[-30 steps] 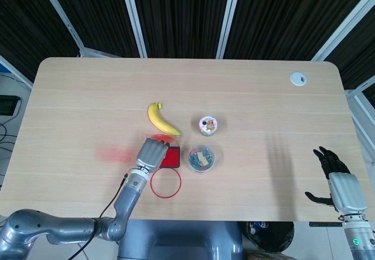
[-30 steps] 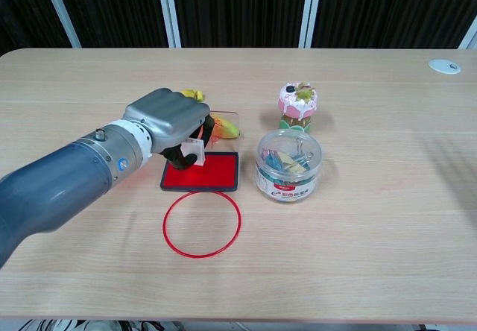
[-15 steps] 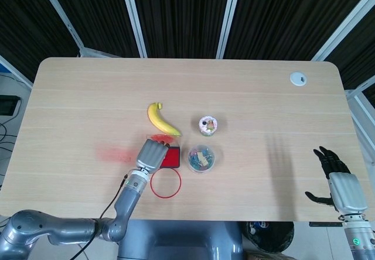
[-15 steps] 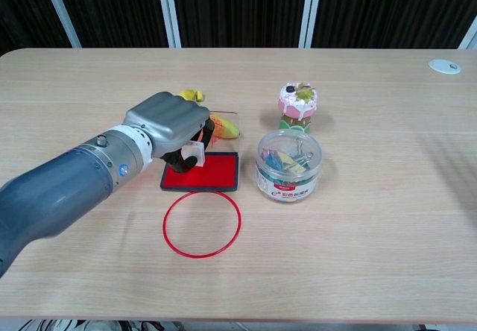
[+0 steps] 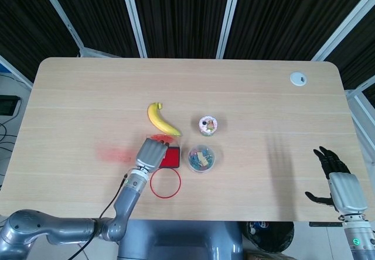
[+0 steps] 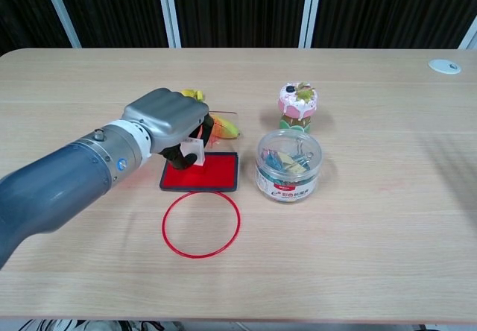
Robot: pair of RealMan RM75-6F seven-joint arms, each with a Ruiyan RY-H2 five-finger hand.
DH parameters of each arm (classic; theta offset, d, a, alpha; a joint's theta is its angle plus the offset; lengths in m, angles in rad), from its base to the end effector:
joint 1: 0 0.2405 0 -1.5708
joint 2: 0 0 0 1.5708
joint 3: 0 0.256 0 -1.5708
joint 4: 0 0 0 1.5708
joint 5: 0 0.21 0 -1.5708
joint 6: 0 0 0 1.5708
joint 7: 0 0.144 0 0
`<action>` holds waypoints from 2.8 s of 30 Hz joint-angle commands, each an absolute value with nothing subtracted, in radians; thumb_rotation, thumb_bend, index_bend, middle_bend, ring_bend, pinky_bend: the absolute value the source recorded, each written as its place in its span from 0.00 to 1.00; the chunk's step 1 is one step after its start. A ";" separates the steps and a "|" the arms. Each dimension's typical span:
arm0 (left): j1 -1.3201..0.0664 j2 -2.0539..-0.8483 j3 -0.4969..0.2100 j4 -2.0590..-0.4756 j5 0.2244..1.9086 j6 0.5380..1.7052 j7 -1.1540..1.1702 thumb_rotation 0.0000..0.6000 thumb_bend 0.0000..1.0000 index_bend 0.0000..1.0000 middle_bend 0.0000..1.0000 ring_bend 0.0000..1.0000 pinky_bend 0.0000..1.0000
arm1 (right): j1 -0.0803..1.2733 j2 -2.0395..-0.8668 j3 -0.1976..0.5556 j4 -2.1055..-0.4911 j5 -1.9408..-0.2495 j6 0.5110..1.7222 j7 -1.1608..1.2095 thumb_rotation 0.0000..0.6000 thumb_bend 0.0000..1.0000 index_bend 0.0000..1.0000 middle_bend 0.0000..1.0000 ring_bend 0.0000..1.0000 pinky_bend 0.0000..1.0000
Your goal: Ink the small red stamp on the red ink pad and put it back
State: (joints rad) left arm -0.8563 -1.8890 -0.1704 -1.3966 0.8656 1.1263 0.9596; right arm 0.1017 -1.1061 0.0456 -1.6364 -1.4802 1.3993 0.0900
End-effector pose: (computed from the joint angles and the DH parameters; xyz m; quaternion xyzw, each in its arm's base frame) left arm -0.0865 0.3141 -0.1014 -0.7925 -0.2629 -0.2771 0.4754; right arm -0.3117 -0.1845 0.1501 0.5871 -0.4433 0.3931 0.5516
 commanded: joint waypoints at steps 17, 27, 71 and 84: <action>-0.799 -1.692 -0.145 -1.611 0.927 1.207 0.941 1.00 0.54 0.74 0.75 0.59 0.65 | 0.101 -1.106 0.045 -1.637 -1.482 1.402 0.090 1.00 0.13 0.00 0.00 0.00 0.18; -0.727 -1.603 -0.096 -1.604 0.929 1.223 0.866 1.00 0.53 0.70 0.73 0.57 0.64 | 0.100 -1.107 0.044 -1.639 -1.484 1.405 0.084 1.00 0.13 0.00 0.00 0.00 0.18; -0.657 -1.686 -0.056 -1.387 0.986 1.127 0.750 1.00 0.46 0.60 0.62 0.50 0.58 | 0.098 -1.107 0.044 -1.638 -1.486 1.408 0.080 1.00 0.13 0.00 0.00 0.00 0.18; -0.651 -1.685 -0.065 -1.393 0.969 1.114 0.775 1.00 0.40 0.54 0.55 0.46 0.56 | 0.097 -1.108 0.044 -1.640 -1.485 1.408 0.077 1.00 0.13 0.00 0.00 0.00 0.18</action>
